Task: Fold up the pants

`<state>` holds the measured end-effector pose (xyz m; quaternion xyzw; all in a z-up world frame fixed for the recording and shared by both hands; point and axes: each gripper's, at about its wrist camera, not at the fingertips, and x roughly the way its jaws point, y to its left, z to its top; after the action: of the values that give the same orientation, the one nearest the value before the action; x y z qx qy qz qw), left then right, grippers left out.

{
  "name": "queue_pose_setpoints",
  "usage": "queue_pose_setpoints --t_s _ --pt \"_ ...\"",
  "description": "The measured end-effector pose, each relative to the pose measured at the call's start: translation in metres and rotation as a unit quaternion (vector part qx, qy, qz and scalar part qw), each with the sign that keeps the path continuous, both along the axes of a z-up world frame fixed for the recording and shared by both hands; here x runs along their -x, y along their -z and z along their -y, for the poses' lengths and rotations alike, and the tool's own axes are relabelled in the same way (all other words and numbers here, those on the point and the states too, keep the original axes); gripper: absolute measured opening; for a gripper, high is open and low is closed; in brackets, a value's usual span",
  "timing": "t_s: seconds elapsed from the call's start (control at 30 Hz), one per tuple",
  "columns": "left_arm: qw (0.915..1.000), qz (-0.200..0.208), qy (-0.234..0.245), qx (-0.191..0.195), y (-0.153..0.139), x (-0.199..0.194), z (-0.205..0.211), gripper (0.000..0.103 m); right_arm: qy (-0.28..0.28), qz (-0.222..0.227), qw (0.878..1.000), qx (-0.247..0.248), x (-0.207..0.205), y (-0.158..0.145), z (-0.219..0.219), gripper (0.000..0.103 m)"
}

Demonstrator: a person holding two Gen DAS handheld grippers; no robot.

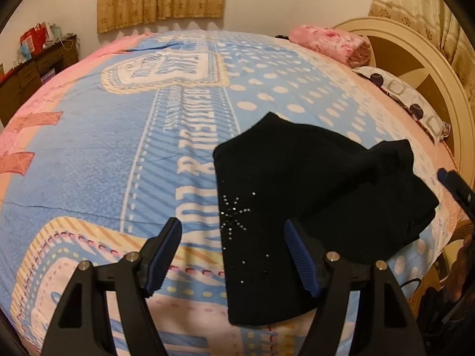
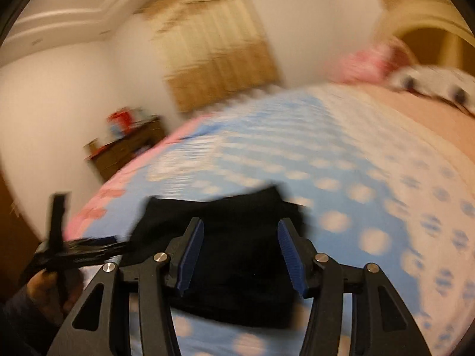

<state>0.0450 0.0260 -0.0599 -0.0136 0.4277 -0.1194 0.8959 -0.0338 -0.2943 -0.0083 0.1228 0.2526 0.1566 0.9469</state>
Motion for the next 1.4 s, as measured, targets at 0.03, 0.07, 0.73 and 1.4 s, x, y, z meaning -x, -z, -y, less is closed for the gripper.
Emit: queue_pose_setpoints --t_s 0.03,0.07,0.73,1.4 --pt "1.0000 -0.004 0.005 0.001 0.002 0.000 0.001 0.074 -0.031 0.000 1.000 0.001 -0.004 0.001 -0.014 0.054" --pt "0.9999 -0.007 0.011 0.000 0.005 0.001 0.005 0.074 -0.049 -0.006 0.999 0.002 -0.008 0.005 -0.023 0.054" --pt "0.9999 0.012 0.007 -0.007 0.007 0.002 0.005 0.074 0.066 -0.061 0.994 0.055 -0.026 0.036 0.006 0.054" --pt "0.9994 0.035 -0.009 -0.002 0.002 0.006 -0.001 0.081 0.078 -0.071 0.987 0.123 -0.032 0.051 0.011 0.006"
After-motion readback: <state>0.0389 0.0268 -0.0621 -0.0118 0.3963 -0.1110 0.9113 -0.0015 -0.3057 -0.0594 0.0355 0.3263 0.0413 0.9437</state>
